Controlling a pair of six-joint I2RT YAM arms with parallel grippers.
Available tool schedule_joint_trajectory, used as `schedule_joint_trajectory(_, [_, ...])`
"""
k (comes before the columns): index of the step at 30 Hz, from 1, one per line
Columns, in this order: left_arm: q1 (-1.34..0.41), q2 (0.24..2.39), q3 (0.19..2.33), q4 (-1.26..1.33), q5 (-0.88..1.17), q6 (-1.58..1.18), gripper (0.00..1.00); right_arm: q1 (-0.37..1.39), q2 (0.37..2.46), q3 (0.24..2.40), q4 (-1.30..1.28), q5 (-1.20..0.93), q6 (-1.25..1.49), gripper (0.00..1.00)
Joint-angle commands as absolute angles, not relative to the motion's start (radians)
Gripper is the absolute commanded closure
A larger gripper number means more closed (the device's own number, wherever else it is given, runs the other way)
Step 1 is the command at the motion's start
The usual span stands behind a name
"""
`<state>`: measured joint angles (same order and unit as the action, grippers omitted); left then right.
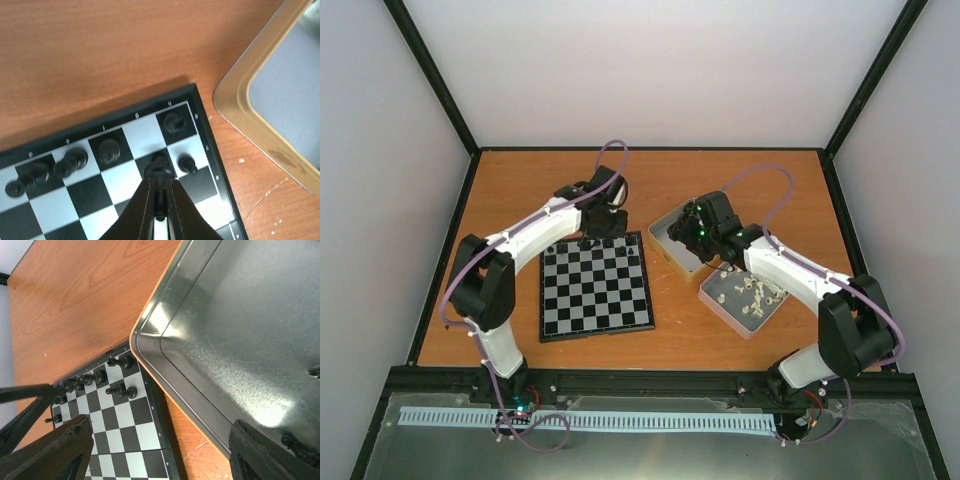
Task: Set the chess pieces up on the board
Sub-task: Place the chess piece on the chessboard.
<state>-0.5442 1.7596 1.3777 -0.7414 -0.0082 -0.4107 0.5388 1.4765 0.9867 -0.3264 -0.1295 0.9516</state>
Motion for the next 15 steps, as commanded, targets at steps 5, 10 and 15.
schedule_joint_trajectory(5, [-0.530,1.907,1.523,-0.822,-0.015,-0.350,0.98,0.538,1.442,0.994,-0.350,-0.080,0.897,0.26])
schedule_joint_trajectory(10, [-0.529,1.962,1.573,-0.838,-0.015,-0.345,0.97,0.538,1.446,0.987,-0.349,-0.090,0.894,0.26])
schedule_joint_trajectory(15, [-0.529,1.995,1.607,-0.850,-0.028,-0.338,0.96,0.538,1.443,0.979,-0.346,-0.091,0.896,0.26])
